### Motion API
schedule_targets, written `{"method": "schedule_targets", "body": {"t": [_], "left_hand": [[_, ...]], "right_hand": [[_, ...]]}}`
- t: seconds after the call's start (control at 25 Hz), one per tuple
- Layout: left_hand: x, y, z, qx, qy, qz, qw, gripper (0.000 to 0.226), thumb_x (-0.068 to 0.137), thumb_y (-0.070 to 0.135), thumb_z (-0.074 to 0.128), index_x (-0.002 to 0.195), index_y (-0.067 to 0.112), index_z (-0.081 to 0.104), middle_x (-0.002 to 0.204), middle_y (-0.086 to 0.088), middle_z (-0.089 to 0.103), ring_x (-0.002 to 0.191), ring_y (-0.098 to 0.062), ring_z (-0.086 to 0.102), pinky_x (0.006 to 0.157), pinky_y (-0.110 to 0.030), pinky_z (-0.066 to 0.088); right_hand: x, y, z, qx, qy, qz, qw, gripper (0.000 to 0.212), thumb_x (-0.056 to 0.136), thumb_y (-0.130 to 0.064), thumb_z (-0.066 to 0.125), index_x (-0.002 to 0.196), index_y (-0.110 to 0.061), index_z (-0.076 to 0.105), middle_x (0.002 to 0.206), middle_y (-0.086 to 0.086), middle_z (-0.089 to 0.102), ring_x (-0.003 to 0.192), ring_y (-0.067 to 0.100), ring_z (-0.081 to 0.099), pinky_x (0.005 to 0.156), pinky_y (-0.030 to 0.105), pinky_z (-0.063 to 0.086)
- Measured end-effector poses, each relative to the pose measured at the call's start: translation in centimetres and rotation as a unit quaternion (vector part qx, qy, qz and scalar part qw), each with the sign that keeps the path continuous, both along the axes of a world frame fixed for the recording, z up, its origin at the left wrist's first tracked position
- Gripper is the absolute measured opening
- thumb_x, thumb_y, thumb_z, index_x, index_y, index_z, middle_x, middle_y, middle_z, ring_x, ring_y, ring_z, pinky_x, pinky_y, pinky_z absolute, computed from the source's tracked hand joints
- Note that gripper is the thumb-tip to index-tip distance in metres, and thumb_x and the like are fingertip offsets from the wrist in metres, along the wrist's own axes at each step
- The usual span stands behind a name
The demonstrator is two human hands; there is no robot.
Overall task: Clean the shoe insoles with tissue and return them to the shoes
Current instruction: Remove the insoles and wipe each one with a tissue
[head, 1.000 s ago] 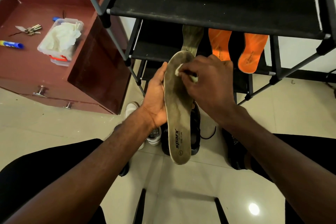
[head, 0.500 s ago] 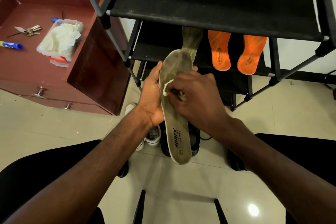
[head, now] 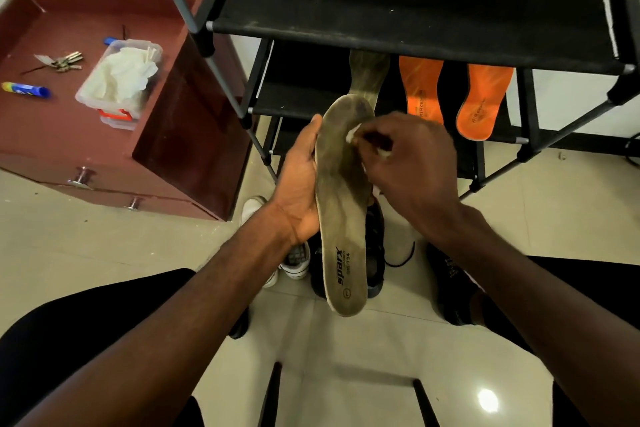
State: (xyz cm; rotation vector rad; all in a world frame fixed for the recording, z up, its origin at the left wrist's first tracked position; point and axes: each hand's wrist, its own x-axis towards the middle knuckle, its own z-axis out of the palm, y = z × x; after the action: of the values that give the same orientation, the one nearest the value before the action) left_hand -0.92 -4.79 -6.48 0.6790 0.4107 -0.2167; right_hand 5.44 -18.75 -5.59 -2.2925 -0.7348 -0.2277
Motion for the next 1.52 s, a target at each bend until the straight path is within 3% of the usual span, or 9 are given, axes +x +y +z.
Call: {"method": "schedule_targets", "body": {"t": [0.24,0.44,0.6,0.8,0.92,1.04,1.2,1.36,1.52], "left_hand": [[-0.4,-0.3,0.0,-0.008,0.013,0.000,1.000,0.060,0.107,0.057,0.040,0.137,0.011,0.063,0.120,-0.013,0.072,0.115,-0.026,0.068,0.103,-0.042,0.053],[-0.5,-1.3,0.6,0.037,-0.020,-0.052,0.998,0.064,0.108,0.060,0.034,0.147,0.014,0.054,0.122,-0.012,0.069,0.110,-0.028,0.067,0.096,-0.049,0.050],[-0.7,-1.3,0.5,0.039,-0.027,-0.053,0.997,0.063,0.109,0.058,0.033,0.151,0.014,0.051,0.127,-0.013,0.068,0.110,-0.028,0.068,0.087,-0.047,0.058],[-0.7,-1.2,0.9,0.047,-0.037,-0.082,0.995,0.064,0.109,0.058,0.030,0.150,0.013,0.052,0.126,-0.014,0.070,0.107,-0.030,0.069,0.088,-0.046,0.059],[-0.6,-1.2,0.6,0.039,-0.034,-0.080,0.995,0.060,0.109,0.059,0.034,0.146,0.017,0.057,0.126,-0.014,0.069,0.110,-0.028,0.068,0.100,-0.050,0.050],[-0.9,-0.8,0.2,0.000,-0.022,-0.068,0.997,0.056,0.108,0.057,0.037,0.127,0.017,0.071,0.119,-0.012,0.072,0.108,-0.026,0.069,0.096,-0.046,0.053],[-0.6,-0.8,0.1,0.023,-0.030,-0.101,0.994,0.062,0.108,0.061,0.033,0.139,0.017,0.064,0.121,-0.015,0.069,0.105,-0.031,0.066,0.091,-0.050,0.049],[-0.1,-0.1,0.1,0.002,-0.023,-0.071,0.997,0.060,0.106,0.060,0.039,0.136,0.014,0.064,0.129,-0.015,0.068,0.123,-0.030,0.062,0.106,-0.046,0.048],[-0.3,-0.8,0.3,0.003,-0.014,-0.076,0.997,0.057,0.108,0.058,0.036,0.128,0.014,0.068,0.116,-0.011,0.071,0.108,-0.024,0.066,0.098,-0.042,0.051]], "right_hand": [[-1.6,1.1,0.9,0.023,0.037,0.103,0.994,0.012,0.093,-0.021,0.074,0.104,-0.018,0.078,0.099,-0.005,0.076,0.088,0.008,0.069,0.076,0.035,0.060],[0.6,-0.3,1.0,0.048,-0.025,-0.056,0.997,0.015,0.096,-0.025,0.070,0.107,-0.020,0.077,0.102,-0.005,0.075,0.089,0.008,0.069,0.076,0.035,0.060],[0.3,-0.3,1.4,0.069,-0.014,0.060,0.996,0.015,0.096,-0.021,0.071,0.107,-0.014,0.077,0.103,-0.002,0.075,0.092,0.009,0.069,0.077,0.033,0.060],[1.3,-1.2,1.5,0.078,-0.040,-0.058,0.994,0.015,0.097,-0.026,0.069,0.107,-0.017,0.077,0.102,-0.005,0.075,0.089,0.007,0.068,0.075,0.034,0.059],[0.4,-0.3,1.5,0.090,-0.039,0.018,0.995,0.014,0.097,-0.021,0.070,0.106,-0.012,0.076,0.101,-0.001,0.073,0.088,0.008,0.067,0.074,0.029,0.059],[-0.4,-0.6,1.3,0.035,-0.032,0.083,0.995,0.015,0.096,-0.022,0.071,0.107,-0.013,0.077,0.101,-0.002,0.073,0.089,0.011,0.068,0.072,0.035,0.059],[1.2,-1.2,1.8,0.047,-0.050,-0.032,0.997,0.015,0.097,-0.027,0.070,0.107,-0.018,0.077,0.100,-0.005,0.073,0.088,0.009,0.067,0.071,0.036,0.059],[-1.3,-0.5,1.4,-0.013,-0.015,0.111,0.994,0.014,0.095,-0.026,0.072,0.106,-0.020,0.077,0.102,-0.006,0.072,0.092,0.011,0.065,0.079,0.034,0.057],[0.1,-1.6,1.4,0.003,-0.046,-0.048,0.998,0.017,0.097,-0.028,0.069,0.109,-0.019,0.078,0.100,-0.004,0.073,0.090,0.013,0.065,0.073,0.036,0.056]]}}
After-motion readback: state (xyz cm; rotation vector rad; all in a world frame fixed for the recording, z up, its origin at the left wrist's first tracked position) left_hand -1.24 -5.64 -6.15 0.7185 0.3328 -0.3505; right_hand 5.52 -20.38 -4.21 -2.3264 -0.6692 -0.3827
